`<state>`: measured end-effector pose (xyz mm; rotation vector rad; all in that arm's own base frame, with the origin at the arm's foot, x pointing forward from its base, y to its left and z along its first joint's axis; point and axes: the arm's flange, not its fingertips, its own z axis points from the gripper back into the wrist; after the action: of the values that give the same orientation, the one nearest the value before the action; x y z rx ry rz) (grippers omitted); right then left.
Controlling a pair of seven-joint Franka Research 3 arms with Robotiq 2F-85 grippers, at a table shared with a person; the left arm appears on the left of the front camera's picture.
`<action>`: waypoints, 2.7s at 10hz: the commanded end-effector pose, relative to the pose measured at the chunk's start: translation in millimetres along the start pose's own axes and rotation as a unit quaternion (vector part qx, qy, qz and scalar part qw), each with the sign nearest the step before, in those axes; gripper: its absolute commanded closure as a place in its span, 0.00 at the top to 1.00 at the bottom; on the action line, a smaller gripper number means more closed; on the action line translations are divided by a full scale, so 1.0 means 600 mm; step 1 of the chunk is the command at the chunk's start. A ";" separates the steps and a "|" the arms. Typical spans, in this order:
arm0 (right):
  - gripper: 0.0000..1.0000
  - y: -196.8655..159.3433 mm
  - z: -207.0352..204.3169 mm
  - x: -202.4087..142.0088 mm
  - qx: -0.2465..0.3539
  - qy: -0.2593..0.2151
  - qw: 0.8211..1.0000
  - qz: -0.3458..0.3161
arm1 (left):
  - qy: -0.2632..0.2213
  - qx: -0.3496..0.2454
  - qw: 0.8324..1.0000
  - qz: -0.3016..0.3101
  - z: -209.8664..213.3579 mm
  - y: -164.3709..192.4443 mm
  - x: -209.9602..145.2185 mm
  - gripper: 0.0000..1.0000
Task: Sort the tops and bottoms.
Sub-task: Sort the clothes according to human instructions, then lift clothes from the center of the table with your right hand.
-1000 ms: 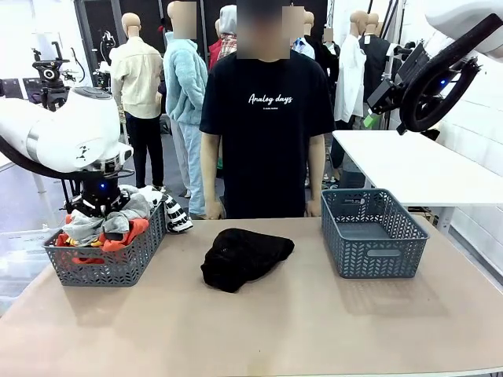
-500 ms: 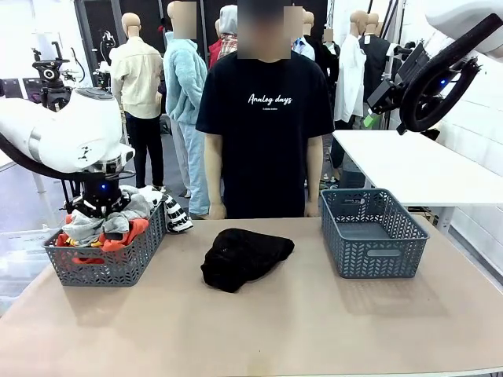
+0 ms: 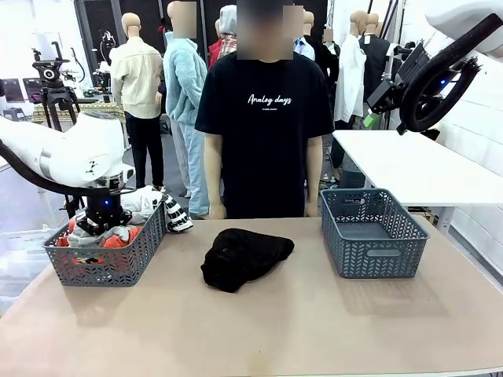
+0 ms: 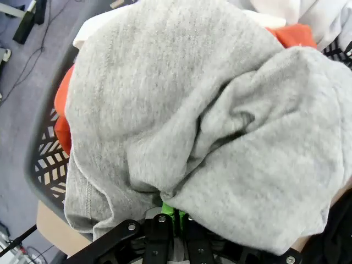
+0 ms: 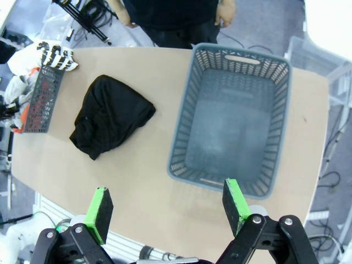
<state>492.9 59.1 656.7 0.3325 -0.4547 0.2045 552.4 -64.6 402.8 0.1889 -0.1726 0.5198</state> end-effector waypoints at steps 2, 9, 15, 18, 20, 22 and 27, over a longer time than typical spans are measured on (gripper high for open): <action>1.00 0.004 0.001 0.003 -0.010 0.009 1.000 -0.006 | 0.000 0.009 1.000 0.007 0.010 0.010 0.013 0.22; 1.00 0.004 0.001 0.003 -0.010 0.009 1.000 -0.006 | -0.015 -0.025 1.000 0.001 0.085 0.032 0.050 1.00; 1.00 0.004 0.001 0.003 -0.010 0.009 1.000 -0.006 | -0.026 -0.024 0.999 0.006 0.088 0.028 0.047 1.00; 1.00 0.004 0.001 0.003 -0.010 0.009 1.000 -0.006 | -0.026 -0.024 0.999 0.006 0.088 0.028 0.047 1.00; 1.00 0.004 0.001 0.003 -0.010 0.009 1.000 -0.006 | -0.026 -0.024 0.999 0.006 0.088 0.028 0.047 1.00; 1.00 0.004 0.001 0.003 -0.010 0.009 1.000 -0.006 | -0.026 -0.024 0.999 0.006 0.088 0.028 0.047 1.00; 1.00 0.004 0.001 0.003 -0.010 0.009 1.000 -0.006 | -0.048 -0.160 0.986 -0.023 0.233 0.059 0.067 1.00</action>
<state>492.9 59.1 656.7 0.3325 -0.4546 0.2045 559.4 -57.3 525.5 0.0179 -0.3359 0.4681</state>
